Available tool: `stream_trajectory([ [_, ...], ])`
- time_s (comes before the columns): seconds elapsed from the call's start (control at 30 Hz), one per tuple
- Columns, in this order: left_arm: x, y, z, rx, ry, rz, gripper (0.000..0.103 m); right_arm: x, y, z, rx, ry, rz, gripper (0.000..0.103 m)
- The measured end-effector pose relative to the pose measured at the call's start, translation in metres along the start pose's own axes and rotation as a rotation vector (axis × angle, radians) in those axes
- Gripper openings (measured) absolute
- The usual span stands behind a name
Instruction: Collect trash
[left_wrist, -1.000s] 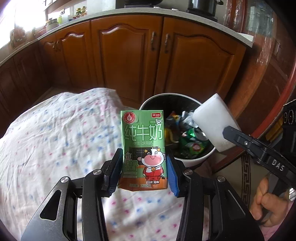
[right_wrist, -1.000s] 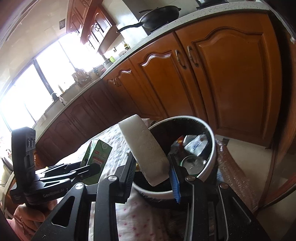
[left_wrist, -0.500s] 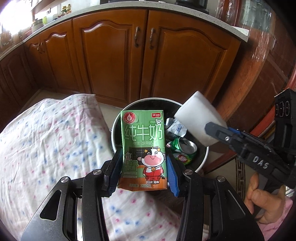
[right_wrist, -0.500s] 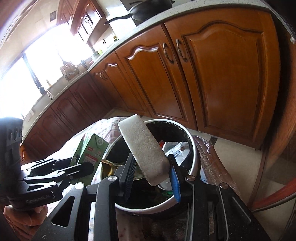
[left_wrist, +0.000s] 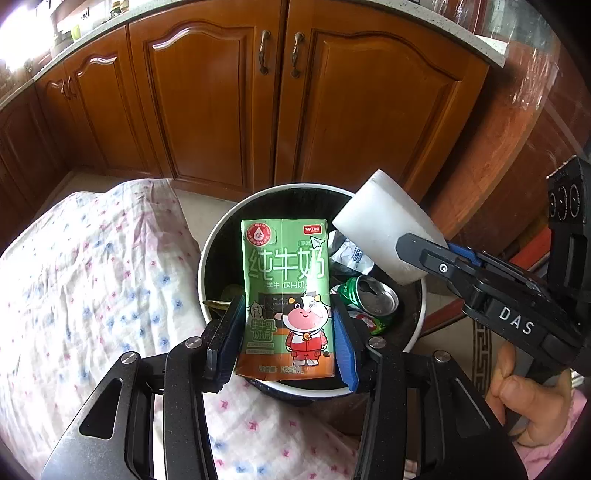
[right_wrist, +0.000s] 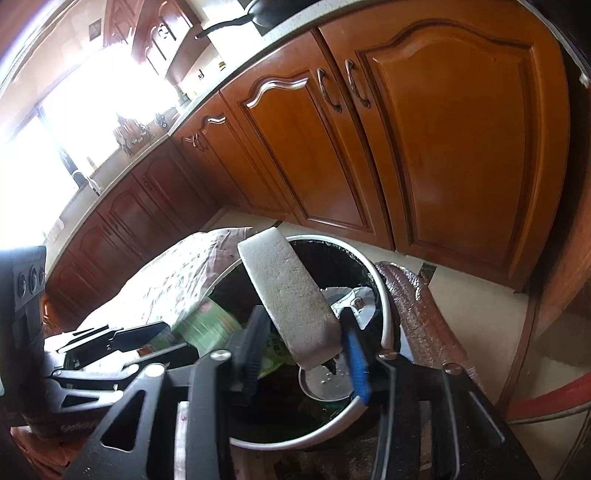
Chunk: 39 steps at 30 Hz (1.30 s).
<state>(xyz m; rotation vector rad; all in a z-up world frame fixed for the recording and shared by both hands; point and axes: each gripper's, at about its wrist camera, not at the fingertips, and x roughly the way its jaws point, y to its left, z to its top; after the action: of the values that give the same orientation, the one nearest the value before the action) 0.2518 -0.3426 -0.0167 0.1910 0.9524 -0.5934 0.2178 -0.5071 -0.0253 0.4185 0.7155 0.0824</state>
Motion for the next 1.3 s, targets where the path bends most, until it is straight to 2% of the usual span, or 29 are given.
stream_trajectory([
  [0.13,0.000,0.003,0.001,-0.005,0.008,0.006,0.064,0.000,-0.001,-0.001,0.008,-0.009,0.010,0.053],
  [0.2,-0.002,0.005,-0.001,-0.010,0.002,0.004,0.066,-0.002,-0.002,-0.002,0.014,-0.014,0.012,0.053],
  [0.53,-0.016,0.024,-0.007,-0.062,-0.028,0.000,0.066,-0.016,0.007,-0.007,0.029,-0.041,0.022,0.054],
  [0.67,-0.025,0.037,-0.018,-0.109,-0.043,-0.018,0.066,-0.024,0.016,-0.013,0.027,-0.052,0.031,0.059],
  [0.83,-0.041,0.060,-0.039,-0.182,-0.074,-0.036,0.067,-0.037,0.034,-0.031,0.024,-0.072,0.045,0.064],
  [1.1,-0.075,0.087,-0.082,-0.265,-0.146,-0.024,0.070,-0.060,0.079,-0.072,-0.022,-0.140,0.027,0.082],
  [1.17,-0.083,0.091,-0.094,-0.274,-0.173,-0.015,0.073,-0.066,0.090,-0.083,-0.046,-0.163,0.015,0.086],
  [1.23,-0.094,0.095,-0.110,-0.281,-0.212,0.008,0.080,-0.072,0.099,-0.093,-0.061,-0.188,0.003,0.087],
  [1.3,-0.103,0.100,-0.125,-0.283,-0.239,0.023,0.080,-0.082,0.105,-0.103,-0.066,-0.230,-0.011,0.088],
])
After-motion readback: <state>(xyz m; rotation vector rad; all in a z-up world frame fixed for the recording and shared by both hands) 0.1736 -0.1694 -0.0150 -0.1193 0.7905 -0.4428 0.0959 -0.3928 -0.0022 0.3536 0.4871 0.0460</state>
